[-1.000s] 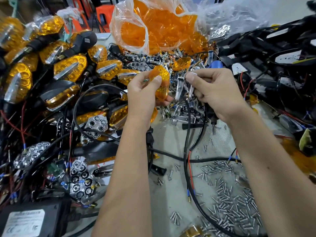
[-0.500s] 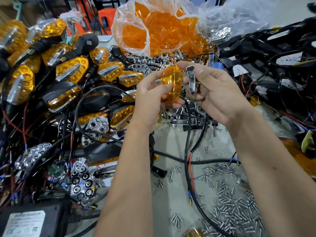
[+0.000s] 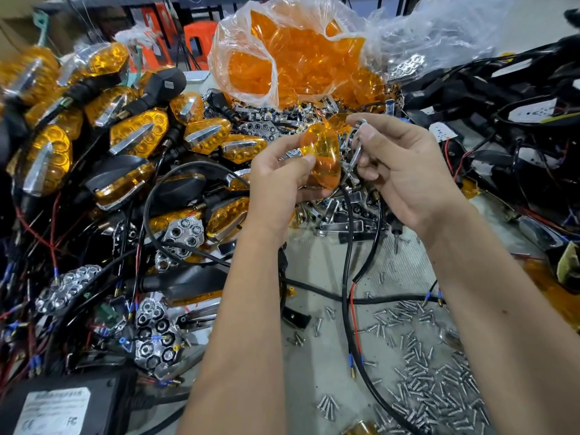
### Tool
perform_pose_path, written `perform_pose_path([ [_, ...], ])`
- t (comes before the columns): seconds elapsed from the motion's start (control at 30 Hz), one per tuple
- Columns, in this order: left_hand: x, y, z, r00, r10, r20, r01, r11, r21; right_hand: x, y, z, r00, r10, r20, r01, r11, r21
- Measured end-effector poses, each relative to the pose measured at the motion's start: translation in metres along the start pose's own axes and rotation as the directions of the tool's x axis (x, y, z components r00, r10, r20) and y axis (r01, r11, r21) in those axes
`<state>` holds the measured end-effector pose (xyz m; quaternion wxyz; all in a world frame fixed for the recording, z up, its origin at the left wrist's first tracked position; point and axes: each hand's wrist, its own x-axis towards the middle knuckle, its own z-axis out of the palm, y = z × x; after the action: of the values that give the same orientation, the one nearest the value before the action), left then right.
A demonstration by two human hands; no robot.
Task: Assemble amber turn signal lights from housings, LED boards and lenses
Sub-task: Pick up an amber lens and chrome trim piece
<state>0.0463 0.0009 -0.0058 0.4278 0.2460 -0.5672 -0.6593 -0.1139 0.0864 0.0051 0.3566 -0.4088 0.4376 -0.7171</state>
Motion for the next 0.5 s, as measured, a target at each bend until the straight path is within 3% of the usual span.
perform_pose_path([
  [0.23, -0.004, 0.001, 0.005, 1.0, 0.016, 0.017, -0.018, 0.992, 0.123, 0.0, 0.004, 0.01, 0.992, -0.117, -0.054, 0.106, 0.978, -0.181],
  [0.5, -0.004, 0.002, 0.003, 0.999, 0.044, 0.029, -0.049, 0.98, 0.194, 0.0, 0.006, 0.012, 0.984, -0.155, -0.092, 0.13, 0.963, -0.236],
])
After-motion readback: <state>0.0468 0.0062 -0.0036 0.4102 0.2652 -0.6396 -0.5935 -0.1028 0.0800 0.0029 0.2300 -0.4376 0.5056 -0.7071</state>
